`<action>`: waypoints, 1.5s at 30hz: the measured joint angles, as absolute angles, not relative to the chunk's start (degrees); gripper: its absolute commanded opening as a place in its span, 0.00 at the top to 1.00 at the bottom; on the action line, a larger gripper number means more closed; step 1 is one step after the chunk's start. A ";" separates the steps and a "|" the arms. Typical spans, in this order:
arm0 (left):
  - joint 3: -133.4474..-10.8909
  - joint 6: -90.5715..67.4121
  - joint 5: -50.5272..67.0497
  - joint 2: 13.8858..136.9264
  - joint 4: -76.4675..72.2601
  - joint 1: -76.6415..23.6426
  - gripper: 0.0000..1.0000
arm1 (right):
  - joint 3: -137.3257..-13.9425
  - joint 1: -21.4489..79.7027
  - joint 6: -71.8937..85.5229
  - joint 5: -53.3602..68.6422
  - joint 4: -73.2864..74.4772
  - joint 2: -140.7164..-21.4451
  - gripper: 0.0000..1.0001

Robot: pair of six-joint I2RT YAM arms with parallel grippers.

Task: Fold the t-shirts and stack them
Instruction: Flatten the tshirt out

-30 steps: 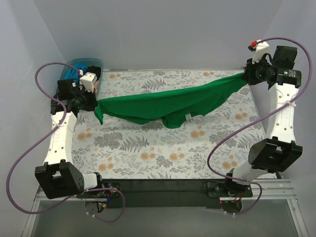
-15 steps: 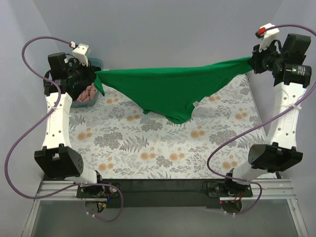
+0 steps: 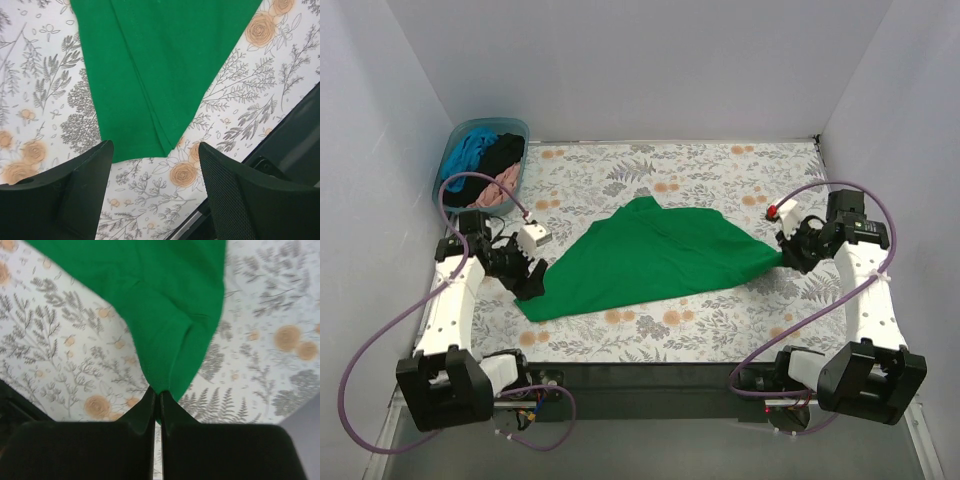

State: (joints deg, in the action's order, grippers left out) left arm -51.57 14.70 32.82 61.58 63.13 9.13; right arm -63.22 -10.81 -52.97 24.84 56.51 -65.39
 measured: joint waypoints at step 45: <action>-107.85 -32.32 48.01 134.34 34.06 -11.81 0.41 | -58.89 -8.49 -52.38 19.79 58.17 -74.76 0.99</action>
State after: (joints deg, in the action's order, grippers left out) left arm -107.85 -32.32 48.01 134.34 34.06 -11.81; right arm -58.89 -8.49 -52.38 19.79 58.17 -74.76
